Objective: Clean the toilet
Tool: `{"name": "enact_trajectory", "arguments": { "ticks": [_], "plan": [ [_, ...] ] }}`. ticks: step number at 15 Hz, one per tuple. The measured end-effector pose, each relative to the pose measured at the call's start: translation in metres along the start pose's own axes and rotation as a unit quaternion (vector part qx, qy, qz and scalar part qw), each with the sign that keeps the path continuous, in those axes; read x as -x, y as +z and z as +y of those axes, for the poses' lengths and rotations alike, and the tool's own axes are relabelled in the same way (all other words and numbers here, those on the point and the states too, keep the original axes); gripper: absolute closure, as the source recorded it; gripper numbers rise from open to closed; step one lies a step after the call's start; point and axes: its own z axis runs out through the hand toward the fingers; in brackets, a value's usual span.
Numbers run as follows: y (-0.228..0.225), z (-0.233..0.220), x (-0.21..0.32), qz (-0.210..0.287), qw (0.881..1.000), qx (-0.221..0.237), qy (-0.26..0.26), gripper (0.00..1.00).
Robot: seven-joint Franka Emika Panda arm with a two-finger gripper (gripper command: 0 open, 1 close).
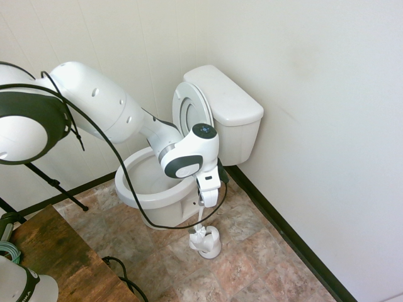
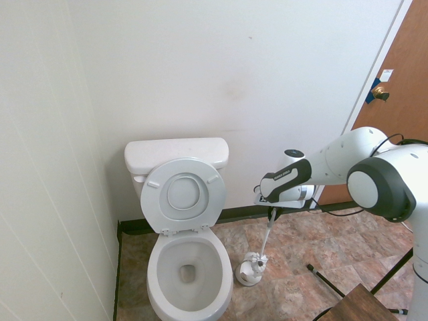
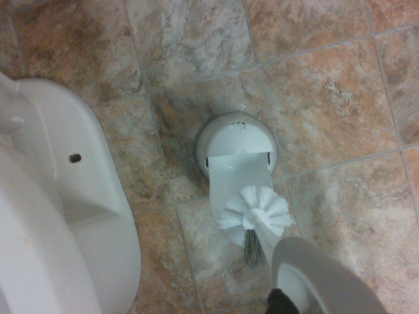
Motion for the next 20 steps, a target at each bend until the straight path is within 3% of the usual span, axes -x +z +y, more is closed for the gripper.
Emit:
{"name": "enact_trajectory", "arguments": {
  "ticks": [11,20],
  "plan": [
    [0.08,-0.052,-0.023,-0.005,1.0,0.022,0.012,1.0],
    [0.04,-0.062,-0.03,0.001,1.0,-0.007,0.016,1.0]
  ]
}}
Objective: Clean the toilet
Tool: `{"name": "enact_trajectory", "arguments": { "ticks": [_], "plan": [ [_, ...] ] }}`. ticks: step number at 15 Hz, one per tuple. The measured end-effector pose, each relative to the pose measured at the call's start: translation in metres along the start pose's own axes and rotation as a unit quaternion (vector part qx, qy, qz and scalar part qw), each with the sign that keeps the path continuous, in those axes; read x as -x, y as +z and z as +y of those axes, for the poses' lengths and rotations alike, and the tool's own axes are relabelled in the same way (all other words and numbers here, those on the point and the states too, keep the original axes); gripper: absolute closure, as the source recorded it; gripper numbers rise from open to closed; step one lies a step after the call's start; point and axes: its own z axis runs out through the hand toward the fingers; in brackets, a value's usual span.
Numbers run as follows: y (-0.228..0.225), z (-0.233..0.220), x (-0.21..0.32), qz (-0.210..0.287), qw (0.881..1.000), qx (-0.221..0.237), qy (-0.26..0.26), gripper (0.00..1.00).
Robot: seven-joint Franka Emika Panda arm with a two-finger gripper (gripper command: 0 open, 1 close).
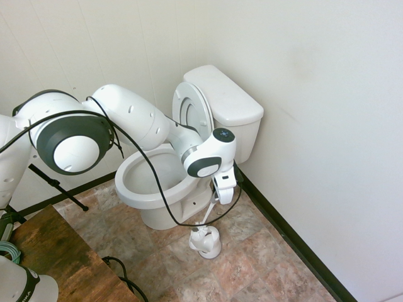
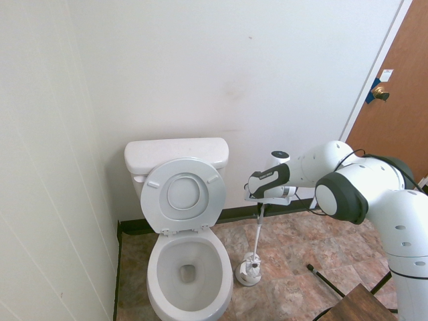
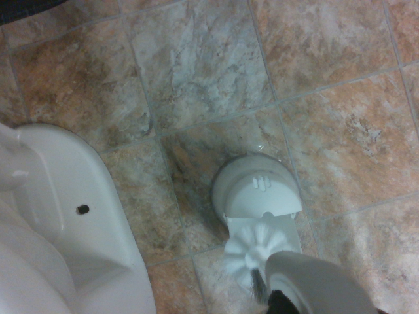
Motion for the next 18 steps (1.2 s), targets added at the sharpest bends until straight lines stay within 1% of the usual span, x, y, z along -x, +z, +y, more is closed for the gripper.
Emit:
{"name": "enact_trajectory", "arguments": {
  "ticks": [3,7,10,14,18],
  "plan": [
    [0.005,0.003,0.0,-0.001,1.0,0.005,0.0,1.0],
    [0.031,0.013,-0.004,0.0,1.0,0.019,0.005,1.0],
    [0.048,0.017,-0.006,0.005,1.0,0.015,0.009,1.0],
    [0.068,0.009,-0.006,-0.001,1.0,0.019,0.014,1.0],
    [0.091,-0.004,-0.014,-0.02,0.999,0.044,0.021,1.0]
  ]
}}
